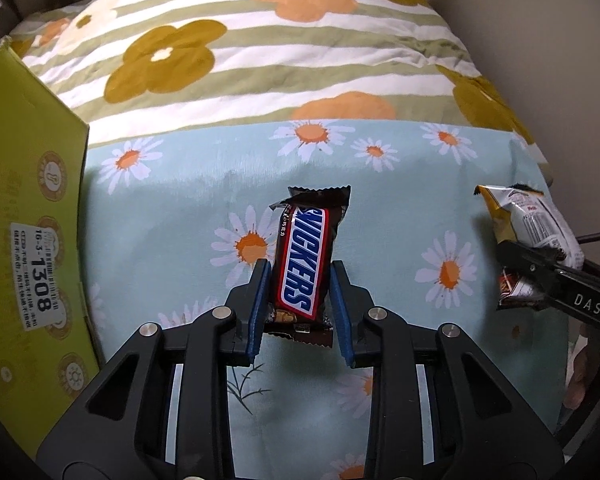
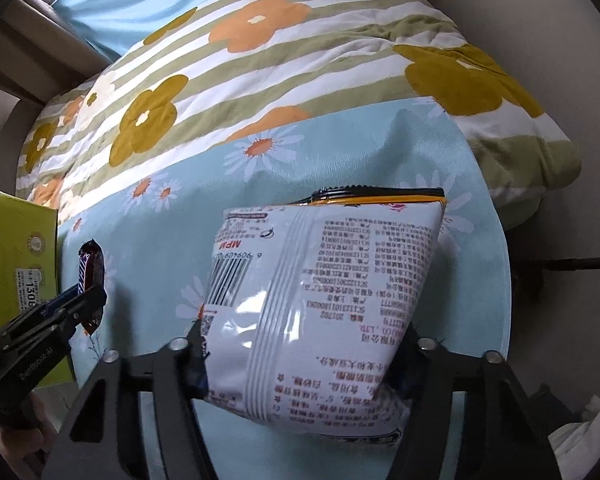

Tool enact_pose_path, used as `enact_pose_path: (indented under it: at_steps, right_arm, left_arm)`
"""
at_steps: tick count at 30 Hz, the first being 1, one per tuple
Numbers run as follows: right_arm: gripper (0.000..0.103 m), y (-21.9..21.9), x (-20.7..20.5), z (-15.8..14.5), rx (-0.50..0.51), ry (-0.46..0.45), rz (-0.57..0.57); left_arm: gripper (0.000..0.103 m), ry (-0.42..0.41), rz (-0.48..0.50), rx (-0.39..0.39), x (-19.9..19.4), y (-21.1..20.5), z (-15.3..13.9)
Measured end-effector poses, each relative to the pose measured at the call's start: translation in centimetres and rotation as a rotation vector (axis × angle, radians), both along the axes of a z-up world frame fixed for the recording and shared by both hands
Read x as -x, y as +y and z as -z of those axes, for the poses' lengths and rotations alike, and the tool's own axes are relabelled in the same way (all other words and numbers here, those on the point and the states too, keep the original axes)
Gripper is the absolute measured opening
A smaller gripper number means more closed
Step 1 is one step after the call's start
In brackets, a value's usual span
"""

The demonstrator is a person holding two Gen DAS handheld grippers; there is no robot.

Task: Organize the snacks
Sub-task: 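Grasp the Snickers bar with left tool while right tool grasps the white TATRE bag, then carry both snacks over the yellow box and open both tools to drop them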

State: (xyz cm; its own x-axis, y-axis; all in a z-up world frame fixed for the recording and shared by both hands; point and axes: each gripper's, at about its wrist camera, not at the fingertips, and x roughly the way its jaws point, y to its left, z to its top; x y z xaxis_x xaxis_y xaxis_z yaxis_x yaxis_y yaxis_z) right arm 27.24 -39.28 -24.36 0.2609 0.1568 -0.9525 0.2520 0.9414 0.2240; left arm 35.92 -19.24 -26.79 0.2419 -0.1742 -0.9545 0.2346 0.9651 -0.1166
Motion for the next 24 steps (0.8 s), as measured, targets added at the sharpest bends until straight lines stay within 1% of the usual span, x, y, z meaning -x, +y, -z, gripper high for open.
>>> enact_pose_path:
  at_steps: [4,8,14,16,20,24]
  right_arm:
    - [0.058,-0.2,0.5,-0.9,-0.006,-0.020,0.006]
    - [0.058,0.0,1.0,-3.5,-0.005,-0.080,0.008]
    - [0.058,1.4,1.6,-9.1,0.041,-0.199,-0.046]
    - [0.058,2.0,1.6,-10.5,0.047,-0.230,-0.067]
    - [0.058,4.3,1.5,-13.7,0.048,-0.297,-0.117]
    - [0.058,7.1,1.1,-15.9,0.048,-0.342,-0.167]
  left_arm:
    - [0.026,-0.021,-0.006,0.019,0.3,0.2,-1.3]
    - [0.026,-0.052,-0.015,0.048,0.9,0.5,-3.6]
    - [0.026,-0.128,-0.043,0.094,2.1,1.8,-8.4]
    - [0.026,-0.158,-0.054,0.108,2.4,2.4,-10.2]
    - [0.026,-0.235,-0.078,0.119,3.1,4.4,-14.2]
    - [0.026,-0.295,-0.106,0.126,3.5,7.1,-17.0]
